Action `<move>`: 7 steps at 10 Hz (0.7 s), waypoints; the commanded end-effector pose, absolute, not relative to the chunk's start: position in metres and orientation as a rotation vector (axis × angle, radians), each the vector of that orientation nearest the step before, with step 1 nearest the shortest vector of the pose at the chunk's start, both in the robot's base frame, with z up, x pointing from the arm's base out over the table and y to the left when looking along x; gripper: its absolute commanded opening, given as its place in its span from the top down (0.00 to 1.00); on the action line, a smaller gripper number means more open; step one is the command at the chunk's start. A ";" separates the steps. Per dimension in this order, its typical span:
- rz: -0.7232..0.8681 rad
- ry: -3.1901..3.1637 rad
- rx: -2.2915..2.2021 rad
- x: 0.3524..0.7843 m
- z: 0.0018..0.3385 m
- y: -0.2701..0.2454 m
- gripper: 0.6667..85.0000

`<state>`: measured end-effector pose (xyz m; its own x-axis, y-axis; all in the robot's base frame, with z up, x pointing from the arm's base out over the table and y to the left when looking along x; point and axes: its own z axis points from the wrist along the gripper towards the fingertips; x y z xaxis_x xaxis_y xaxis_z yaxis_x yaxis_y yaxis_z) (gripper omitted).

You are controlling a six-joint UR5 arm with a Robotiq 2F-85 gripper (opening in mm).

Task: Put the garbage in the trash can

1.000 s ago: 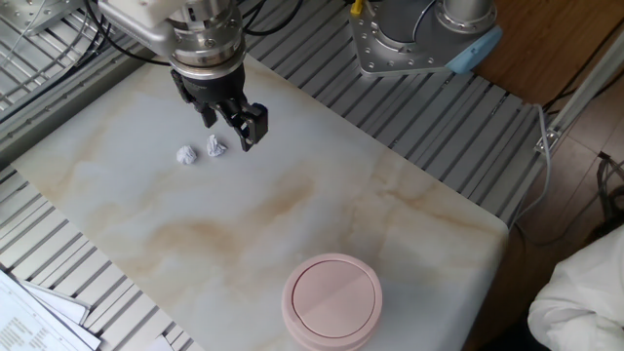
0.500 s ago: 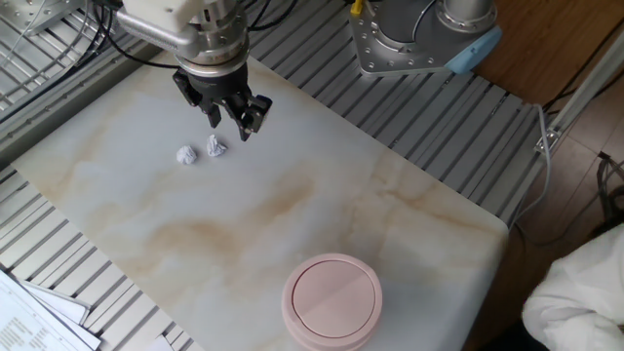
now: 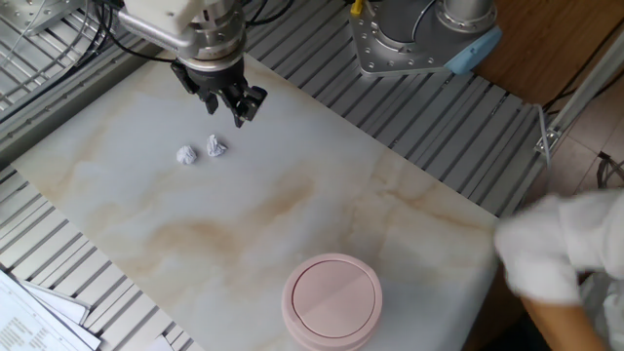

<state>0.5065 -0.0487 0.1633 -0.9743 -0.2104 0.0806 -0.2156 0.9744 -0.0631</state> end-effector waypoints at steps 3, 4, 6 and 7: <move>0.072 -3.096 0.509 0.523 0.139 -0.072 0.43; 0.119 -3.053 0.441 0.511 0.140 -0.082 0.45; 0.052 -3.056 0.436 0.511 0.135 -0.070 0.45; 0.054 -3.063 0.476 0.521 0.119 -0.081 0.45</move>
